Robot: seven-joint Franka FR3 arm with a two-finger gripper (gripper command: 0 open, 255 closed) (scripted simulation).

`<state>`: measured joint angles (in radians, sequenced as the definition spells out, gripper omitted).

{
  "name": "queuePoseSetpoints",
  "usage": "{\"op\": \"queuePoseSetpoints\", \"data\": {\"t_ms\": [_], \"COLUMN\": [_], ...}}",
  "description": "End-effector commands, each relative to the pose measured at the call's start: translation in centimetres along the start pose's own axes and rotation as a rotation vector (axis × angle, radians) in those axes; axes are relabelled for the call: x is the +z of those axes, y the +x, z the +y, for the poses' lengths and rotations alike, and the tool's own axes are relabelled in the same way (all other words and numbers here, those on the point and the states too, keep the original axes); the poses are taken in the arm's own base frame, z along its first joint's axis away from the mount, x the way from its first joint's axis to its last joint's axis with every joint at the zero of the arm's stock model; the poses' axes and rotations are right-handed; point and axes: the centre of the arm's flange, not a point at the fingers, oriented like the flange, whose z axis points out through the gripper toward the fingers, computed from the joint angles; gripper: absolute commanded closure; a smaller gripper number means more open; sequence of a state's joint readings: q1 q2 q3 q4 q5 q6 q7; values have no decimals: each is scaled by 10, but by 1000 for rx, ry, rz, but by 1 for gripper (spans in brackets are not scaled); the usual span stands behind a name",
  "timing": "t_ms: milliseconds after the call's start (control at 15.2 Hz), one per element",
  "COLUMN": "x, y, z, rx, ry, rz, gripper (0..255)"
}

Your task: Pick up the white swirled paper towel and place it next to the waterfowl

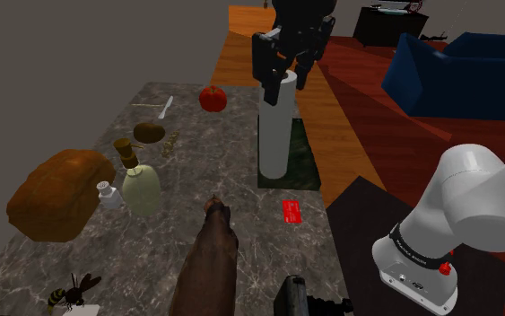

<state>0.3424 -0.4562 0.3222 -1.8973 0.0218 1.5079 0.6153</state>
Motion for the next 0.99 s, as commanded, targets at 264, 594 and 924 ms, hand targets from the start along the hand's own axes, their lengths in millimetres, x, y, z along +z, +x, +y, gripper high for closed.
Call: {"op": "queuePoseSetpoints", "data": {"t_ms": [264, 594, 924], "x": [31, 57, 84], "y": [-4, -7, -10], "z": [-3, -4, -6], "rx": [0, 0, 0], "ry": [0, 0, 0], "rz": [0, 0, 0], "gripper": [255, 255, 255]}}
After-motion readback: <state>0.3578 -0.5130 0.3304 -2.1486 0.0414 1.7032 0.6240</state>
